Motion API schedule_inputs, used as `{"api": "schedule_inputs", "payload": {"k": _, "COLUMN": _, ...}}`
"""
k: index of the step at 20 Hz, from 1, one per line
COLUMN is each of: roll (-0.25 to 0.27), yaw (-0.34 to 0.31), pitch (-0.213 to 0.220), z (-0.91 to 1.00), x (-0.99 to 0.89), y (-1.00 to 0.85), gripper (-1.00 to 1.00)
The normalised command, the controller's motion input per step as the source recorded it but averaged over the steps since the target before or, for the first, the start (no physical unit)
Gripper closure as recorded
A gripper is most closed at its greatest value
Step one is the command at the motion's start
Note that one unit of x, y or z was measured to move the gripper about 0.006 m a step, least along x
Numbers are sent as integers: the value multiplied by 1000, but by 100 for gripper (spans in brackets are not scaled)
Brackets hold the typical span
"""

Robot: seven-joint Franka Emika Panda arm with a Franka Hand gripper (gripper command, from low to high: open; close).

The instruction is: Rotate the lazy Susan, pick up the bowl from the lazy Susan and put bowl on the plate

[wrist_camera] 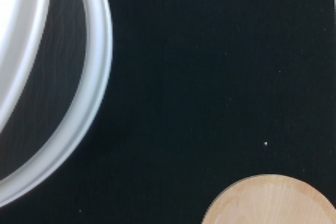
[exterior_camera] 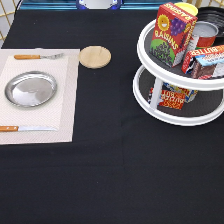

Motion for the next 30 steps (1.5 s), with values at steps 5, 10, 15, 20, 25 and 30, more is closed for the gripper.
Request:
{"api": "schedule_inputs", "payload": {"k": 5, "roll": 12, "yaw": -1, "pitch": 32, "z": 103, "x": 183, "y": 149, "gripper": -100}}
{"api": "schedule_inputs", "payload": {"k": 10, "roll": 27, "yaw": 3, "pitch": 144, "z": 420, "x": 875, "y": 471, "gripper": -100}}
{"api": "schedule_inputs", "payload": {"k": 15, "roll": 91, "yaw": -3, "pitch": 126, "z": 353, "x": 958, "y": 278, "gripper": -100}}
{"api": "schedule_inputs", "payload": {"k": 20, "roll": 186, "yaw": -35, "pitch": 35, "z": 191, "x": 719, "y": 164, "gripper": -100}}
{"api": "schedule_inputs", "payload": {"k": 25, "roll": 230, "yaw": -64, "pitch": -69, "z": -39, "x": 319, "y": 226, "gripper": -100}}
{"api": "schedule_inputs", "payload": {"k": 30, "roll": 161, "yaw": -37, "pitch": -122, "z": -178, "x": 22, "y": 285, "gripper": -100}}
